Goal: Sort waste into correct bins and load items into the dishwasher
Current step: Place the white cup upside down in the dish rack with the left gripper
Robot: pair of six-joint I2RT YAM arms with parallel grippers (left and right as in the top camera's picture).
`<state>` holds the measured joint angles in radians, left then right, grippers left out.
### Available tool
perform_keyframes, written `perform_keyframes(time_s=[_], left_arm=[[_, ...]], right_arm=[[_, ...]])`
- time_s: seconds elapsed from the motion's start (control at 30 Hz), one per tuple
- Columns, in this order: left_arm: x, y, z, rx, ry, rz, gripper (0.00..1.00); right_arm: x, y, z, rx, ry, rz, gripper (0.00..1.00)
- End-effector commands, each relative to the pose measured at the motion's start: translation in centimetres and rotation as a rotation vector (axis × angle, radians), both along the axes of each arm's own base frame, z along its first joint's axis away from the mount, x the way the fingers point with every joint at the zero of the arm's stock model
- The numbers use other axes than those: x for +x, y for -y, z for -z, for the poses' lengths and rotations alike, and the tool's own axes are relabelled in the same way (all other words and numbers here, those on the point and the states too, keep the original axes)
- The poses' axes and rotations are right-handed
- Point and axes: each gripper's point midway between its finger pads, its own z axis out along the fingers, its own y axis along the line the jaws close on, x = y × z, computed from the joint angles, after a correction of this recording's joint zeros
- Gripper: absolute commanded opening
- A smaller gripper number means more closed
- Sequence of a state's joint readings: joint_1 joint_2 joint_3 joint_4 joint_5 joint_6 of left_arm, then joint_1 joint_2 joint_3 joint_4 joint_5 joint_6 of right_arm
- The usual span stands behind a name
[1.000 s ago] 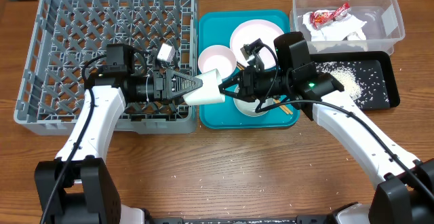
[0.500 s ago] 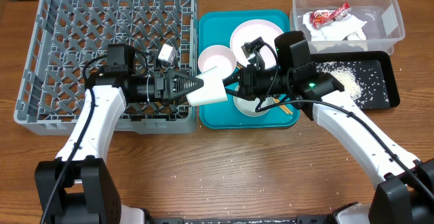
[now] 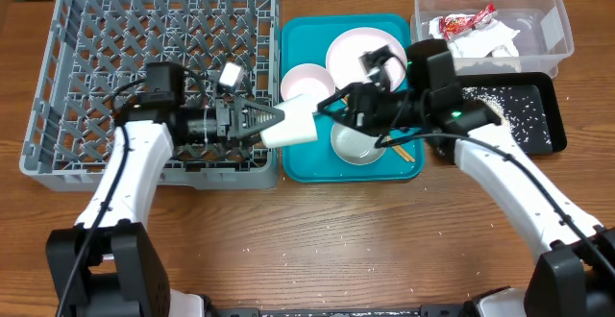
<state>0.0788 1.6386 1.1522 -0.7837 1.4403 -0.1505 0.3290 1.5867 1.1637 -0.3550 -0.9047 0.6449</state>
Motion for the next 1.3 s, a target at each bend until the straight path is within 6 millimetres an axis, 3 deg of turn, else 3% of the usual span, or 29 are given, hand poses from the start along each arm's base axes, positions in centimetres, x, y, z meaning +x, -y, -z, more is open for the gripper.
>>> perform_keyframes(time_s=[0.0, 0.2, 0.37, 0.5, 0.83, 1.27], left_arm=[[2.5, -2.3, 1.5, 0.197, -0.029, -0.121, 0.35], [4.6, -5.4, 0.0, 0.545, 0.001, -0.262, 0.38], [4.5, -10.0, -1.6, 1.042, 0.015, -0.39, 0.4], [3.8, -10.3, -1.8, 1.254, 0.053, -0.387, 0.47], [2.0, -10.2, 3.9, 1.451, -0.151, -0.233, 0.47], [3.3, -8.3, 11.2, 1.441, -0.293, -0.068, 0.46]], right_arm=[[1.2, 2.6, 1.2, -0.064, 0.012, 0.059, 0.64], [1.0, 4.6, 3.5, -0.177, -0.019, 0.095, 0.66], [0.6, 5.6, 5.0, -0.26, -0.029, 0.108, 0.66], [0.2, 6.3, 5.9, -0.312, -0.059, 0.12, 0.66], [-0.7, 6.8, 6.7, -0.351, -0.08, 0.101, 0.66], [-1.0, 6.9, 6.9, -0.361, -0.093, 0.098, 0.66]])
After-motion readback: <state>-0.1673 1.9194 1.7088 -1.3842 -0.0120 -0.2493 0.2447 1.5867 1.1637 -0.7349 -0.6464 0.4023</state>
